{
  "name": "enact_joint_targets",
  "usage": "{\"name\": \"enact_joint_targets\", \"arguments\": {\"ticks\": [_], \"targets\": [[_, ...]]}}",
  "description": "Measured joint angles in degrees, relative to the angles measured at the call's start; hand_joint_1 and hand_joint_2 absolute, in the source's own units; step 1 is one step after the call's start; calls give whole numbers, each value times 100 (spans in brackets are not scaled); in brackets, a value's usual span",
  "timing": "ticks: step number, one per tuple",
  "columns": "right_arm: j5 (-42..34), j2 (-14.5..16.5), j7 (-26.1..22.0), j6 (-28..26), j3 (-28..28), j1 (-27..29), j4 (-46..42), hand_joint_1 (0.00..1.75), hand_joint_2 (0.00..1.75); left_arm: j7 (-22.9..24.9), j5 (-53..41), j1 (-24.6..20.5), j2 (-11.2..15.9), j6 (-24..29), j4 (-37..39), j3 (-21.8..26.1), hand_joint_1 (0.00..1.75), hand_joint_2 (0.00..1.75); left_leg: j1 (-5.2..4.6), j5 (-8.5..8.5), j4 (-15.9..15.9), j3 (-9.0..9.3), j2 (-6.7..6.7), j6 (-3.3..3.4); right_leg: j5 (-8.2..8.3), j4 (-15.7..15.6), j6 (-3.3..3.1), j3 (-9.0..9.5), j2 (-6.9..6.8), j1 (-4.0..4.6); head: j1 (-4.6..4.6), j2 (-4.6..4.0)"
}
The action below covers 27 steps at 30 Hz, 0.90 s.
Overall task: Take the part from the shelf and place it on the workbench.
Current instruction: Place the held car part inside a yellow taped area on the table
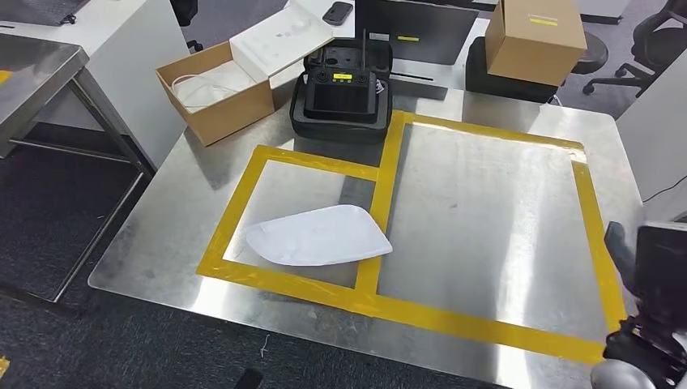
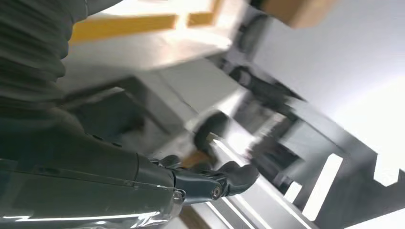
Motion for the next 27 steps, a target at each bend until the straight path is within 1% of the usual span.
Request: {"name": "enact_joint_targets", "arguments": {"ticks": [3,5,6,8,9,10,11,12,14,16,18,19,21,22,23,25,27], "targets": [[-186,-188,-190,33,-288,135,-942,0,175,-12,18,-20,5,0,6,19,0,175,-2,-6,-3,5,71,6,-2,0,14,-3,41,-3,0,0],[-559,-315,-224,236,-327,163,-1374,0,175,-28,48,-25,6,-3,9,34,0,175,-2,-9,-9,4,137,7,4,1,19,-2,80,-3,0,0],[-834,-402,-220,491,-268,123,-1527,0,175,-33,68,-30,7,-9,9,40,0,175,-3,-10,-13,2,176,7,9,2,22,-3,101,-2,0,0],[-1225,-567,-190,1196,22,-80,-1683,0,175,-37,101,-53,7,-35,10,45,0,175,-2,-11,-18,3,267,6,24,3,22,-9,155,0,0,0],[-1254,-618,-174,1496,240,-189,-1701,0,175,-37,108,-75,7,-51,10,48,0,175,-1,-12,-19,6,305,6,31,3,21,-14,180,2,0,0],[-1208,-637,-174,1654,470,-273,-1700,0,175,-38,112,-101,3,-66,10,50,0,175,0,-12,-20,10,332,6,37,3,19,-17,197,4,1,0],[-1173,-643,-191,1677,687,-329,-1695,0,175,-38,115,-126,-3,-77,10,54,0,175,1,-11,-21,14,348,7,42,3,18,-20,206,5,1,0],[-1150,-647,-219,1560,863,-358,-1695,0,175,-35,118,-144,-10,-80,10,61,0,175,2,-10,-21,16,354,8,45,3,19,-20,209,5,1,0],[-1030,-685,-203,1183,1082,-410,-1720,0,175,-3,135,-156,-20,-81,10,78,0,175,1,-10,-22,20,361,9,47,4,14,-21,219,4,0,0],[-688,-802,3,868,1174,-444,-1818,0,175,51,161,-156,-22,-81,10,88,0,175,1,-11,-23,23,366,9,49,4,11,-21,235,4,-1,0],[-274,-964,354,755,1202,-440,-1966,0,175,83,183,-157,-23,-81,10,91,0,175,1,-15,-23,26,361,8,49,3,10,-24,243,3,0,0],[-59,-1047,602,746,1187,-408,-2037,0,175,93,192,-158,-25,-81,10,92,0,175,0,-17,-23,28,350,8,48,2,9,-27,245,2,-1,0],[292,-1313,1248,710,1010,-209,-2180,0,175,120,209,-160,-34,-84,10,93,0,175,0,-20,-22,33,300,11,41,-2,3,-28,231,1,0,0],[325,-1489,1500,679,845,-51,-2238,0,175,132,215,-156,-40,-85,10,94,0,175,-2,-21,-22,33,268,13,37,-4,1,-23,217,0,0,0],[247,-1691,1643,644,638,125,-2283,0,175,139,224,-151,-46,-85,10,94,0,175,-3,-22,-22,32,238,14,33,-5,-1,-18,200,-2,2,0],[19,-2025,1648,604,232,425,-2327,0,175,143,240,-142,-53,-85,10,94,0,175,-8,-22,-22,30,206,15,31,-7,1,-11,181,-6,1,0],[-24,-2255,1654,631,-107,661,-2360,0,175,155,251,-145,-56,-89,10,95,0,175,-11,-24,-21,30,195,17,27,-10,6,-10,176,-10,0,0]]}}
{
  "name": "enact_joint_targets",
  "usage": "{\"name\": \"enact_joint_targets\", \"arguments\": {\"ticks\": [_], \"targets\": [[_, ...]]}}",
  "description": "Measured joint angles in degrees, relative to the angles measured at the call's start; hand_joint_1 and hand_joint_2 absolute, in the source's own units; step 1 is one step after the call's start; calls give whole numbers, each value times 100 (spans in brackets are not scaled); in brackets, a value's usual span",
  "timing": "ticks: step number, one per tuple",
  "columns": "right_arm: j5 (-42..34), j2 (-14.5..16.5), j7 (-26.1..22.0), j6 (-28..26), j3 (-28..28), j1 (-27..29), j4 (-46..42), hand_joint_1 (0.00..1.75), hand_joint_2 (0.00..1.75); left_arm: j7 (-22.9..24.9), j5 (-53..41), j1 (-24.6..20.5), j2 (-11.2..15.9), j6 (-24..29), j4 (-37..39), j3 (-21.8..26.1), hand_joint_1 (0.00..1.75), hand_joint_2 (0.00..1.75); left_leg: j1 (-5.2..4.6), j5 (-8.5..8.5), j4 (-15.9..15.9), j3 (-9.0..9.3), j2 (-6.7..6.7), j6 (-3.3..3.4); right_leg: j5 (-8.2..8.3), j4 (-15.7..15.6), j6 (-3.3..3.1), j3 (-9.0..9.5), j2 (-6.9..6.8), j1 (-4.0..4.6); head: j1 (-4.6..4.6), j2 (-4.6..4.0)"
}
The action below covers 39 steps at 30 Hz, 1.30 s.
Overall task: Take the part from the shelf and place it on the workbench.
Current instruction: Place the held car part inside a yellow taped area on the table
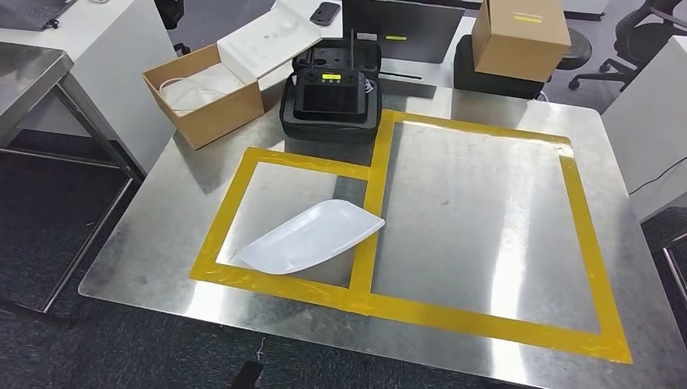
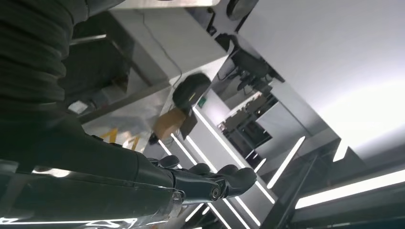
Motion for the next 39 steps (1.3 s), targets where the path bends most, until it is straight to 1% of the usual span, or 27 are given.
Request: {"name": "enact_joint_targets", "arguments": {"ticks": [3,5,7,9,11,13,16,18,20,23,25,27,30,34,37,39], "targets": [[-7,-242,89,33,-587,491,-4,0,175,33,-3,-5,-9,-25,0,1,0,175,-1,-2,3,4,-44,3,-10,-6,18,6,-23,-2,0,0],[-256,-373,93,-28,-1202,1014,82,0,175,43,-20,1,-19,-40,0,1,0,175,-1,-2,4,3,-92,4,-22,-9,35,18,-63,-2,-1,0],[-523,-422,74,-13,-2012,1572,316,0,175,44,-42,14,-26,-52,0,1,0,175,-1,-2,5,0,-131,4,-31,-13,47,27,-99,-3,2,0],[-674,-408,58,233,-2791,2005,635,0,175,43,-48,29,-30,-66,1,1,0,175,-2,-4,5,-2,-144,3,-33,-15,51,28,-110,-4,0,0],[-746,-374,37,657,-3364,2319,996,0,175,37,-44,32,-34,-92,2,1,0,175,-2,-8,5,-2,-145,2,-35,-17,53,28,-109,-3,-1,0],[-737,-297,-70,937,-3814,2493,1435,0,175,32,-57,30,-41,-121,2,1,0,175,-3,-10,5,0,-145,2,-38,-19,58,26,-107,-5,-1,0],[-685,-147,-234,990,-4370,2600,2045,0,175,30,-74,31,-48,-134,2,1,0,175,-4,-10,5,2,-145,2,-40,-19,62,27,-107,-7,1,0],[-679,-56,-203,985,-4649,2655,2343,0,175,31,-73,29,-49,-134,2,1,0,175,-3,-10,5,3,-140,3,-40,-19,62,27,-104,-6,-1,0],[-680,37,-48,962,-4860,2684,2606,0,175,37,-72,27,-52,-142,2,1,0,175,-3,-11,3,5,-128,3,-41,-19,62,26,-97,-6,-3,0],[-790,205,99,726,-5003,2614,3173,0,175,78,-72,23,-68,-158,2,1,0,175,1,-13,-3,7,-100,2,-42,-19,62,26,-85,-3,-3,0],[-1001,344,94,486,-4959,2451,3807,0,175,101,-73,19,-87,-172,2,1,0,175,2,-14,-8,8,-78,1,-42,-19,61,27,-76,-1,-2,0],[-1310,527,45,333,-4804,2131,4650,0,175,103,-74,14,-104,-190,2,1,0,175,5,-17,-11,13,-40,1,-38,-19,55,27,-54,2,0,0],[-1728,862,-67,403,-4473,1585,6031,0,175,92,-97,-10,-127,-227,1,-1,0,175,7,-23,-12,27,15,7,-31,-19,47,31,-20,5,-1,0],[-1914,1502,-99,844,-4037,1037,7871,0,175,120,-147,-32,-132,-245,0,-11,0,0,9,-28,-18,41,54,2,-28,-19,45,34,7,9,-2,0],[-1873,1999,-37,1224,-3822,809,8815,0,175,151,-168,-43,-128,-261,0,-13,0,0,8,-28,-29,46,69,2,-28,-18,42,35,11,8,-3,0],[-1845,2262,-7,1393,-3698,706,9336,0,175,178,-174,-47,-125,-269,1,-14,0,0,7,-28,-36,49,77,1,-28,-18,41,37,13,8,-4,0]]}}
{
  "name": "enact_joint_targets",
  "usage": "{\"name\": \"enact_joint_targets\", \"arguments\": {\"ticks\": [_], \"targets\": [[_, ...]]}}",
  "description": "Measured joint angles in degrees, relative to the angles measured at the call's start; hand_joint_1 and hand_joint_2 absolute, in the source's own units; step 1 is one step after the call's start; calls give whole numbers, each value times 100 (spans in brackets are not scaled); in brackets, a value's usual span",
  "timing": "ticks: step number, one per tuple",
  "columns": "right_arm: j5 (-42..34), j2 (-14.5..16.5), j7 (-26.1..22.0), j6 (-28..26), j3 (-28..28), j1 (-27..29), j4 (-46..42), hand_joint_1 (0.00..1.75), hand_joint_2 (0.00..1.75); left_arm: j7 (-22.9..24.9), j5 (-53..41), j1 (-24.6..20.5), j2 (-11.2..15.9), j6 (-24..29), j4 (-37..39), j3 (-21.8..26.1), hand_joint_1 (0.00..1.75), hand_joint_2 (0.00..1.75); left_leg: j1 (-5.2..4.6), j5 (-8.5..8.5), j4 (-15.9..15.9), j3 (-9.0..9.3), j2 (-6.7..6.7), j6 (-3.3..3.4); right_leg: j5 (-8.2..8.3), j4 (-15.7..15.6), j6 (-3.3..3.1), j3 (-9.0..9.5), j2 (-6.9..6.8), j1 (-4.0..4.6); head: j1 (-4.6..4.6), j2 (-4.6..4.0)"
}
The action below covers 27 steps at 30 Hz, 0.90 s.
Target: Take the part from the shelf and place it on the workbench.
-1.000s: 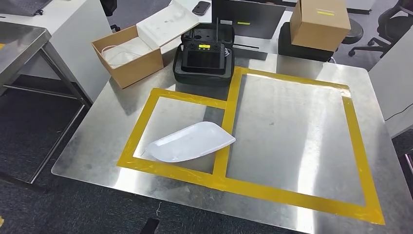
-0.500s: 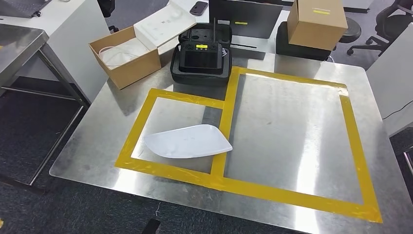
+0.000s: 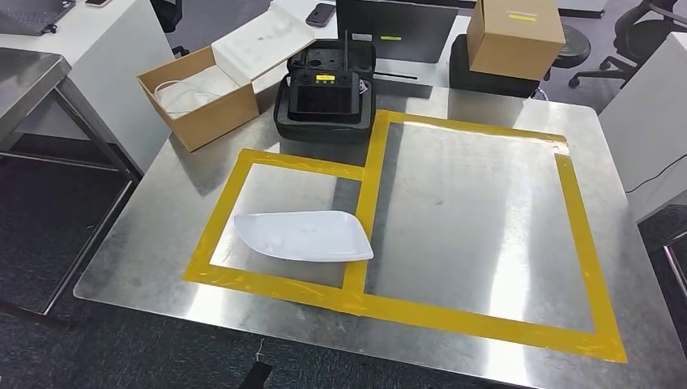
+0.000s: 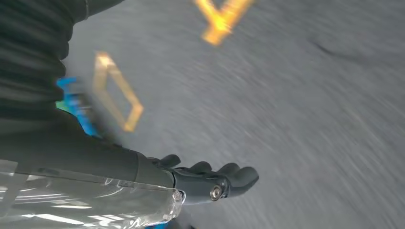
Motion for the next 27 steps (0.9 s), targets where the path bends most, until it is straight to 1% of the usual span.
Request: {"name": "enact_joint_targets", "arguments": {"ticks": [5,8,11,13,15,16,17,18,19,20,21,22,23,24,25,26,27], "targets": [[78,423,17,377,248,-152,926,0,175,45,-74,-4,11,-9,2,-2,0,0,0,-4,-10,5,24,-7,-5,2,-8,0,8,0,2,0],[216,675,19,642,400,-189,1278,0,175,103,-124,-17,10,-15,2,-7,0,0,1,-5,-13,7,35,-8,-7,3,-13,0,17,1,2,0],[307,914,-31,764,558,-206,1548,0,175,186,-195,-31,2,-8,2,-60,0,0,0,-5,-14,10,40,-9,-8,4,-16,1,21,0,2,0],[323,1042,-152,778,649,-208,1682,0,175,237,-205,-32,-2,17,2,-100,0,0,-12,-2,-12,12,44,9,14,-18,7,9,24,-9,1,0],[302,1134,-374,722,719,-212,1781,0,175,269,-199,-40,-5,36,1,-122,0,0,4,47,-75,29,53,47,12,-18,50,11,34,-10,1,0],[284,1169,-512,668,748,-215,1823,0,175,279,-195,-48,-5,36,1,-130,0,0,22,83,-118,41,58,66,-60,66,77,-23,41,-14,5,0],[266,1192,-652,610,777,-218,1861,0,175,290,-189,-57,-4,37,1,-137,0,0,39,112,-156,48,62,78,-201,256,102,-102,47,-24,12,0],[249,1214,-788,558,801,-222,1900,0,175,298,-183,-64,-1,37,2,-142,0,0,44,127,-170,51,66,85,-399,570,133,-236,50,-47,19,0],[236,1228,-903,514,819,-225,1939,0,175,302,-177,-67,3,39,2,-144,0,0,44,134,-172,45,69,85,-597,953,162,-396,50,-72,20,0],[226,1240,-996,484,833,-226,1976,0,175,307,-174,-68,8,43,2,-145,0,0,44,140,-172,40,70,80,-739,1299,187,-539,50,-96,20,0],[217,1250,-1065,462,849,-225,2010,0,175,310,-173,-69,12,48,2,-148,0,0,44,149,-171,35,70,70,-780,1500,206,-619,50,-118,20,0],[211,1256,-1111,445,869,-224,2037,0,175,311,-173,-71,17,56,2,-149,0,0,44,159,-170,30,65,57,-701,1480,215,-601,50,-136,20,0],[209,1257,-1143,431,891,-224,2058,0,175,311,-173,-75,20,63,2,-150,0,0,45,171,-170,26,59,40,-521,1231,216,-474,49,-152,20,0],[208,1256,-1165,422,910,-227,2074,0,175,309,-173,-83,21,72,2,-152,0,0,46,184,-169,23,51,20,-298,822,207,-269,49,-165,21,0],[207,1255,-1180,418,923,-236,2085,0,175,305,-174,-97,20,80,2,-152,0,0,39,199,-165,16,44,-6,-132,415,188,-73,50,-166,20,0],[207,1255,-1188,416,934,-250,2096,0,175,302,-174,-113,20,89,2,-154,0,0,34,216,-160,3,39,-36,-15,103,159,68,55,-164,17,0],[207,1255,-1193,415,946,-263,2109,0,175,300,-175,-129,20,97,2,-157,0,0,31,237,-157,-10,36,-70,35,-64,128,132,60,-154,15,0]]}}
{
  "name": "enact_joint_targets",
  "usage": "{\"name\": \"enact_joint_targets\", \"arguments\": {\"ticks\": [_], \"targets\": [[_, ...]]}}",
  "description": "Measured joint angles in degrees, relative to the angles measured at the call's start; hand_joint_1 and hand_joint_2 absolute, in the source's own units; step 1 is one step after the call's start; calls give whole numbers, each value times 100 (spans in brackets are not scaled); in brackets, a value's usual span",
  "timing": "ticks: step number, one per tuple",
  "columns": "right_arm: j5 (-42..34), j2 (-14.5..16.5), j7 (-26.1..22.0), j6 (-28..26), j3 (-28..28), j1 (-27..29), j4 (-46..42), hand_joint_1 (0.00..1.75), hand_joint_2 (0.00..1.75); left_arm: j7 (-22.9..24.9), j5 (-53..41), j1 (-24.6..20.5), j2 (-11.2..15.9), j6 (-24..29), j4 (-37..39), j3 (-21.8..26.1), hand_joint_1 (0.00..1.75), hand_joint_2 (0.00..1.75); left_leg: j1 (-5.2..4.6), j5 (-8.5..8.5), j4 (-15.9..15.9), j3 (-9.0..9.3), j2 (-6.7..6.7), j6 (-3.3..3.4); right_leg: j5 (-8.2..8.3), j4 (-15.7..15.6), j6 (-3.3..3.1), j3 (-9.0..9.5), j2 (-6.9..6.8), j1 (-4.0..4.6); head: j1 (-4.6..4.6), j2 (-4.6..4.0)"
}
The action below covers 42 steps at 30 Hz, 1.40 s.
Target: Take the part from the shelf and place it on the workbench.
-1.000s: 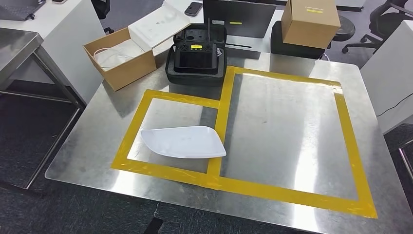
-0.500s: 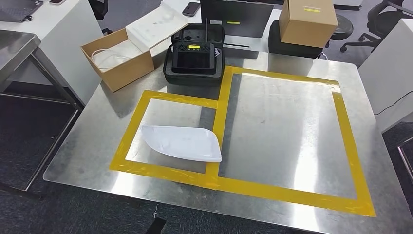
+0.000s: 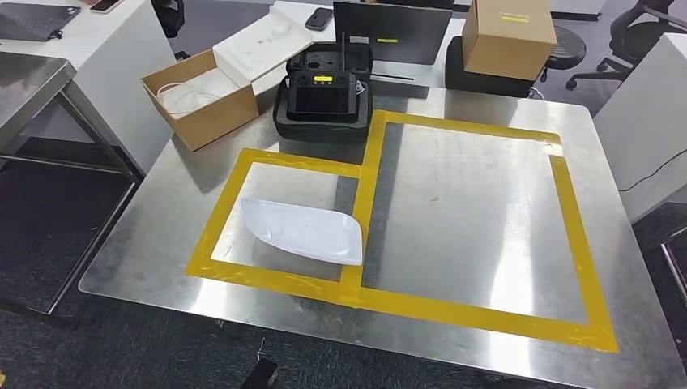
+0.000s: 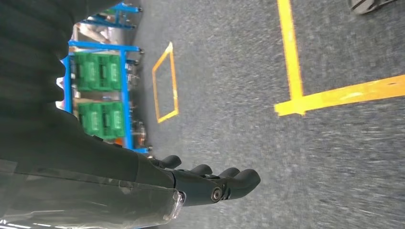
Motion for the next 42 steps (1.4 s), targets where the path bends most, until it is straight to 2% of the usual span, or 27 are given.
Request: {"name": "enact_joint_targets", "arguments": {"ticks": [3,4,6,8,9,10,11,13,14,16,18,20,23,24,25,26,27,29,31,33,34,35,36,38,39,40,42], "targets": [[1,6,-2,-4,25,-24,41,0,175,-1,-1,-16,10,14,0,-30,0,0,13,39,13,-39,-2,-111,80,-48,-108,-43,-5,16,4,0],[1,12,3,-4,27,-33,55,0,175,1,-2,-16,16,16,0,-40,0,0,18,-46,78,-78,-2,-147,127,-67,-152,-72,-15,6,-2,0],[3,23,18,-4,33,-47,79,0,175,5,-4,-18,27,19,0,-55,0,0,45,-459,520,-261,-2,-220,235,-97,-218,-170,-36,-18,-32,0],[4,25,33,-3,48,-44,94,0,175,9,-4,-18,30,19,0,-74,0,0,83,-934,1246,-490,0,-286,325,-88,-231,-299,-38,-19,-63,0],[4,27,37,-3,55,-42,105,0,175,11,-4,-17,33,19,0,-83,0,0,101,-1048,1487,-527,1,-311,366,-75,-222,-366,-40,-21,-64,0],[3,29,39,-3,60,-41,116,0,175,12,-4,-17,38,19,0,-89,0,0,116,-1050,1519,-457,4,-331,401,-56,-206,-431,-41,-26,-67,0],[1,32,40,-3,63,-42,127,0,175,14,-5,-18,42,19,0,-92,0,0,132,-954,1314,-265,7,-347,431,-27,-185,-494,-40,-36,-70,0],[-7,36,42,-2,65,-44,138,0,175,19,-11,-33,45,19,-1,-96,0,0,165,-700,496,305,0,-371,476,50,-127,-602,-33,-54,-80,0],[-13,35,40,-2,65,-47,142,0,175,22,-16,-43,44,19,-1,-98,0,0,169,-617,163,508,-18,-349,497,88,-93,-641,-27,-55,-85,0],[-45,35,6,-10,65,-52,146,0,175,34,-25,-52,42,17,-2,-109,0,0,149,-579,-69,617,-48,-266,557,111,-15,-677,-15,-54,-97,0],[-99,43,-81,-44,65,-45,156,0,87,46,-30,-43,42,12,-1,-122,0,0,129,-496,-45,561,-44,-151,615,96,63,-687,0,-77,-98,0],[-153,47,-176,-92,65,-30,168,0,0,50,-36,-41,42,8,0,-128,0,0,126,-390,-52,470,-29,-43,402,256,116,-763,6,-94,-89,0],[-192,45,-249,-120,65,-30,176,0,0,45,-51,-30,44,7,0,-131,0,0,88,-219,-49,269,-14,46,-410,1202,139,-999,4,-83,-63,0],[-205,47,-262,-116,65,-35,177,0,0,41,-56,-22,45,13,0,-132,0,0,61,-162,-46,192,-8,59,-566,1502,130,-1027,3,-77,-60,0],[-220,51,-274,-110,65,-40,177,0,0,34,-59,-15,47,22,0,-132,0,0,31,-107,-44,118,-4,70,-590,1643,106,-983,4,-69,-60,0],[-234,57,-288,-102,65,-42,177,0,0,25,-54,-10,49,36,0,-132,0,0,0,-53,-44,46,-1,77,-505,1579,64,-845,4,-54,-61,0],[-246,64,-299,-96,65,-45,177,0,0,15,-45,-9,52,51,0,-132,0,0,-29,0,-44,-18,-1,82,-363,1313,2,-618,6,-26,-61,0],[-252,71,-313,-89,65,-60,178,0,0,-4,-27,-10,49,67,-1,-132,0,0,-69,95,-41,-111,2,78,-173,452,-159,-23,4,62,-65,0],[-254,72,-317,-87,66,-78,178,0,0,-13,-24,-12,44,72,-1,-132,0,0,-71,186,-45,-159,20,39,-146,-105,-237,308,-4,132,-78,0],[-254,75,-321,-86,66,-83,180,0,0,-13,-24,-10,44,74,0,-132,0,0,-54,258,-52,-182,36,-17,-74,-216,-249,312,-14,152,-81,0],[-256,78,-322,-85,66,-87,183,0,0,-15,-23,-9,45,74,0,-132,0,0,-45,217,-29,-201,31,-51,-6,-256,-266,289,-28,143,-73,0],[-258,80,-325,-82,66,-92,186,0,0,-23,-19,-7,45,74,0,-132,0,0,-38,78,58,-236,22,-89,70,-294,-283,251,-43,128,-74,0],[-260,84,-337,-78,66,-94,190,0,0,-40,-14,-6,46,74,0,-132,0,0,-23,-161,247,-297,11,-134,150,-326,-294,193,-58,106,-76,0],[-282,101,-384,-72,65,-92,196,0,0,-87,-10,-7,51,75,1,-132,0,0,36,-735,884,-457,-2,-226,276,-321,-300,33,-70,88,-90,0],[-310,121,-420,-78,65,-88,199,0,0,-105,-19,-5,59,74,1,-132,0,0,69,-893,1219,-515,-3,-269,341,-303,-283,-66,-75,77,-90,0],[-349,147,-454,-91,65,-85,202,0,0,-113,-30,-2,71,70,2,-132,0,0,100,-901,1438,-516,-2,-312,401,-276,-259,-173,-80,60,-91,0],[-441,212,-520,-148,65,-79,207,0,0,-132,-48,9,106,50,2,-132,0,0,168,-587,1367,-269,6,-407,499,-176,-192,-410,-86,7,-91,0]]}}
